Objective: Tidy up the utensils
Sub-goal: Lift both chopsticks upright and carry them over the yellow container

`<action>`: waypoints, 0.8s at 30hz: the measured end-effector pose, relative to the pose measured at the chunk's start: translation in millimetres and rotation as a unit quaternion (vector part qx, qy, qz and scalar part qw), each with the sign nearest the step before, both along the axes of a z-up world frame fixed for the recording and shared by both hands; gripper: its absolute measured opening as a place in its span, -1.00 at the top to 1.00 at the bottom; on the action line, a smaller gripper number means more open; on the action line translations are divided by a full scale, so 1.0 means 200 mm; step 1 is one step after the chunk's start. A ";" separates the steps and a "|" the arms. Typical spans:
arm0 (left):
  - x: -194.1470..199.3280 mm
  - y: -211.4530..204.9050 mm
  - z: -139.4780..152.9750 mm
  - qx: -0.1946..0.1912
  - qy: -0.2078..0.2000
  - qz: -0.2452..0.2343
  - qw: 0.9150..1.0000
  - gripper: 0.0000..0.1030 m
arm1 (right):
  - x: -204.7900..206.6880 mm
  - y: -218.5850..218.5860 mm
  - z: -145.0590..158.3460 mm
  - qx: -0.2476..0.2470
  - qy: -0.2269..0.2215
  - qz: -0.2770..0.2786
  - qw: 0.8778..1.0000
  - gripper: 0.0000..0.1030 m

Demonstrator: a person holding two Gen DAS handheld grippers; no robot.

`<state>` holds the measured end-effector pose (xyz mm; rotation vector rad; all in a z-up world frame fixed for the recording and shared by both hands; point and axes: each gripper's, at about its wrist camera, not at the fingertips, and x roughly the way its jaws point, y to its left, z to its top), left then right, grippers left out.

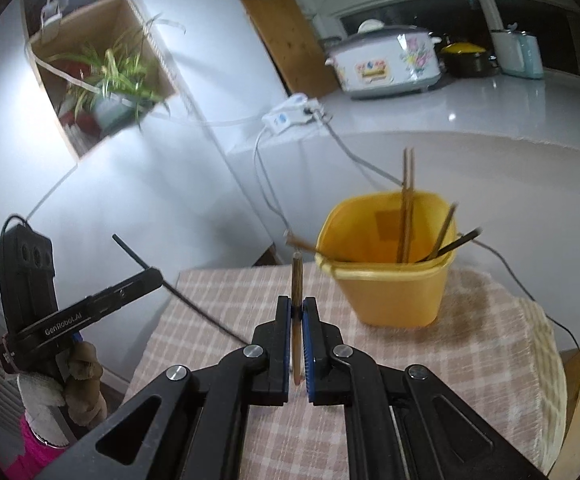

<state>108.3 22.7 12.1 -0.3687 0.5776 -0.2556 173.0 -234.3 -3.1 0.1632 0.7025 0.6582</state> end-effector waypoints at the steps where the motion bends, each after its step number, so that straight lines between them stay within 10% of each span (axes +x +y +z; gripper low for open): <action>1: 0.00 0.00 0.01 0.000 -0.003 0.000 1.000 0.95 | 0.01 -0.02 0.02 0.005 -0.003 -0.004 1.000 0.94; 24: 0.20 -0.02 0.34 0.020 -0.079 0.038 0.996 0.95 | 0.14 -0.27 0.34 0.064 -0.073 -0.067 0.993 0.94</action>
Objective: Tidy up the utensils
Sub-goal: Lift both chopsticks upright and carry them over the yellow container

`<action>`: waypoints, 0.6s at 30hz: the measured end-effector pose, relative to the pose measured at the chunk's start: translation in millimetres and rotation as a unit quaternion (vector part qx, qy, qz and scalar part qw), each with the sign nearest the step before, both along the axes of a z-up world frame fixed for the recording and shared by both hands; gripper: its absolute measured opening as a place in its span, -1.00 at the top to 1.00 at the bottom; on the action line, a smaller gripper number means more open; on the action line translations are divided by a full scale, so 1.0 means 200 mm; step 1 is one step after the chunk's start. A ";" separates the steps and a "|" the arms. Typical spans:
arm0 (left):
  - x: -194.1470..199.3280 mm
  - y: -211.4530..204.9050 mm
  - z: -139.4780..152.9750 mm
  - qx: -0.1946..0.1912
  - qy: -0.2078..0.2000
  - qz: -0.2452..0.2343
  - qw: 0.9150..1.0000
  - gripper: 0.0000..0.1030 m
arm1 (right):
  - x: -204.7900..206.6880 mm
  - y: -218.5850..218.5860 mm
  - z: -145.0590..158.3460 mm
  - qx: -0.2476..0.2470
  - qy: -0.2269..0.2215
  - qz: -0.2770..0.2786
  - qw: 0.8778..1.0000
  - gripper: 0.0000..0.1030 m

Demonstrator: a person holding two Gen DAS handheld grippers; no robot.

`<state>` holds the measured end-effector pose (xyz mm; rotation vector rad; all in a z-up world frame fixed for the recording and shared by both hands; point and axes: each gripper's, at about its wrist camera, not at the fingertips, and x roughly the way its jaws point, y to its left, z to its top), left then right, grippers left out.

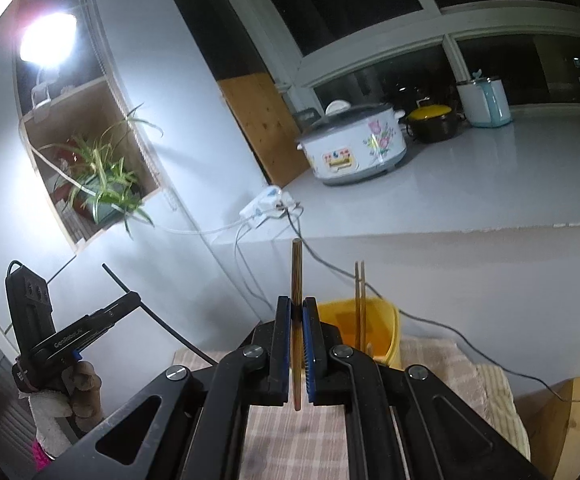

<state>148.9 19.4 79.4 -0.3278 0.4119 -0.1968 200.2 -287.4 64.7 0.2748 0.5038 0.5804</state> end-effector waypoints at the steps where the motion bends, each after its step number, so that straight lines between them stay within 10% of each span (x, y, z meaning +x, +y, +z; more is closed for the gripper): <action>1: 0.01 0.00 0.01 0.000 -0.002 0.001 1.000 0.95 | 0.01 0.00 0.01 0.001 -0.002 -0.002 1.000 0.94; 18: 0.24 -0.07 0.11 -0.013 -0.023 0.010 1.000 0.95 | 0.20 0.00 0.01 -0.008 -0.020 -0.045 0.999 0.94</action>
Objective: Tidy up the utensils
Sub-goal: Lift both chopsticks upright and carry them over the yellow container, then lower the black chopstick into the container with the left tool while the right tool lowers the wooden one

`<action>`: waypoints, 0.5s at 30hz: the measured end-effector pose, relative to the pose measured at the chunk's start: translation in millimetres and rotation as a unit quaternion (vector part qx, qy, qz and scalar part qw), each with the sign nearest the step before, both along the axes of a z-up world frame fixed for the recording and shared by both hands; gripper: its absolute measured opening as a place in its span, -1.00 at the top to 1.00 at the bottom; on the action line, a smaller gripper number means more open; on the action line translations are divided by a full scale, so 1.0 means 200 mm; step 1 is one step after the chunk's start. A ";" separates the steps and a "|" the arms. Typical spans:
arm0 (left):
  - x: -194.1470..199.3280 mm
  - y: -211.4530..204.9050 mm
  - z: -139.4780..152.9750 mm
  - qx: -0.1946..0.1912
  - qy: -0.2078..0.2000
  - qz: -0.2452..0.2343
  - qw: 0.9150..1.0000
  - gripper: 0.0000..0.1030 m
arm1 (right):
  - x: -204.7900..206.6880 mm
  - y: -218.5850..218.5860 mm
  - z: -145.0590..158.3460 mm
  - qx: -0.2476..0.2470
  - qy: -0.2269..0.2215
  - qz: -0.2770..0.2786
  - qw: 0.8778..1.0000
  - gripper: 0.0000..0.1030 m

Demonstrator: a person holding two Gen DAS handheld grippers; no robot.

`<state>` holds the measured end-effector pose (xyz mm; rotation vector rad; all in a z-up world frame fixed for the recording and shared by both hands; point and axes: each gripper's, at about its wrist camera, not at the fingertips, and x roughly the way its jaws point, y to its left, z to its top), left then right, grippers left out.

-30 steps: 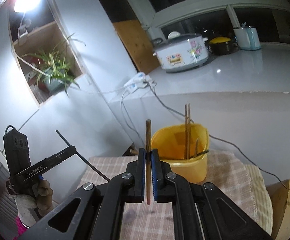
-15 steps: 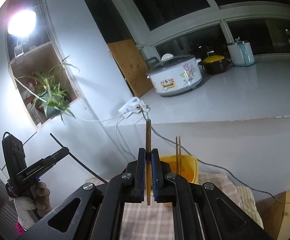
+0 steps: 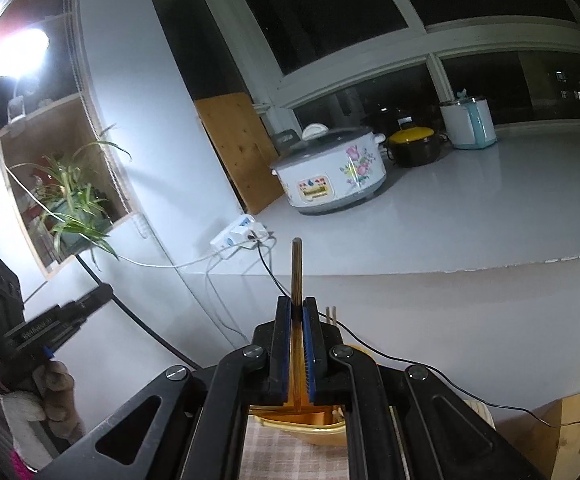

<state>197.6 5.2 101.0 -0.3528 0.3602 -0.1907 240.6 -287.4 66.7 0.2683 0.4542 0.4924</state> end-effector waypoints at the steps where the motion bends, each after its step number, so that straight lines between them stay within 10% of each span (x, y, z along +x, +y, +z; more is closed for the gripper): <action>1: 0.01 0.00 -0.01 -0.002 0.001 -0.001 1.000 0.95 | 0.01 0.00 -0.02 -0.002 0.003 -0.001 1.000 0.94; 15: 0.20 -0.12 -0.20 -0.031 0.051 -0.018 0.998 0.95 | 0.14 0.04 -0.20 -0.020 0.044 0.011 0.999 0.94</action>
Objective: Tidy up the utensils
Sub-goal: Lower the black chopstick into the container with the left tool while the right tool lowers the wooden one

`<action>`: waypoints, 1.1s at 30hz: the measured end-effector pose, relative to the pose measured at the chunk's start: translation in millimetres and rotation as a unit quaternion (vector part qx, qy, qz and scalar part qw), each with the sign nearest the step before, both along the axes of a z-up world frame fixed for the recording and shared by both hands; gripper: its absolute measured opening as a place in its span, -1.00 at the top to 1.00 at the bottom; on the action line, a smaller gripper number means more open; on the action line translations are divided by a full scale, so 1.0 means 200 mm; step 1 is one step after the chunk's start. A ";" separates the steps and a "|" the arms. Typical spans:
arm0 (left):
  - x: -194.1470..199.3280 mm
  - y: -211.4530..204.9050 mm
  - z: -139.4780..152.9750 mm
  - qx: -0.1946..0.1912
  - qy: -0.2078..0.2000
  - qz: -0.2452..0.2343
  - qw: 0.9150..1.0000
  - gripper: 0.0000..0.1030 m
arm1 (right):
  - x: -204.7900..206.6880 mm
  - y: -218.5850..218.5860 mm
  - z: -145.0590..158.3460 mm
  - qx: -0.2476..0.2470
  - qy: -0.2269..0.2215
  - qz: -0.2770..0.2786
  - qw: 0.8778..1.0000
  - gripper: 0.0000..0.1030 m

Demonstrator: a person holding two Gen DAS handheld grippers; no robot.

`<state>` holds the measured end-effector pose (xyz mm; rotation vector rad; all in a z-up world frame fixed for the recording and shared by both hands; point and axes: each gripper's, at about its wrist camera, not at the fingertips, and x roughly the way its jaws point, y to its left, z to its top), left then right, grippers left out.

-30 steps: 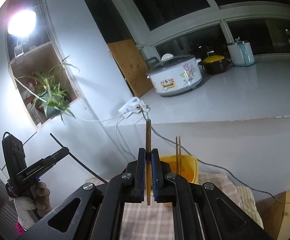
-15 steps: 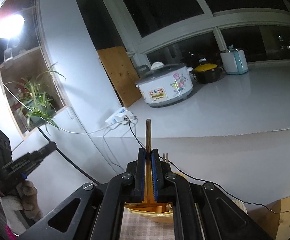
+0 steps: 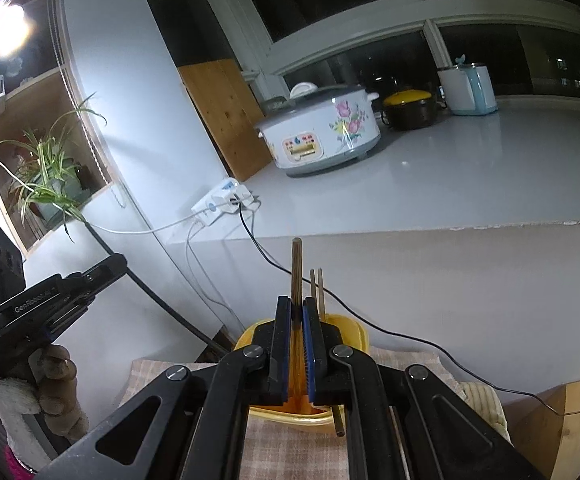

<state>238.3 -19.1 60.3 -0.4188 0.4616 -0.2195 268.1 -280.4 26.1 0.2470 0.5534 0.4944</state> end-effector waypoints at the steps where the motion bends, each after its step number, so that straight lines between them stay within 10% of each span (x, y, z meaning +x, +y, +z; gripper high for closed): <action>1: 0.00 -0.01 -0.01 -0.002 0.003 0.003 1.000 0.95 | 0.00 0.00 -0.01 -0.001 0.001 0.001 1.000 0.94; 33: 0.04 -0.14 -0.19 0.032 0.044 -0.021 0.998 0.95 | -0.01 0.08 -0.17 -0.067 0.014 0.024 0.997 0.85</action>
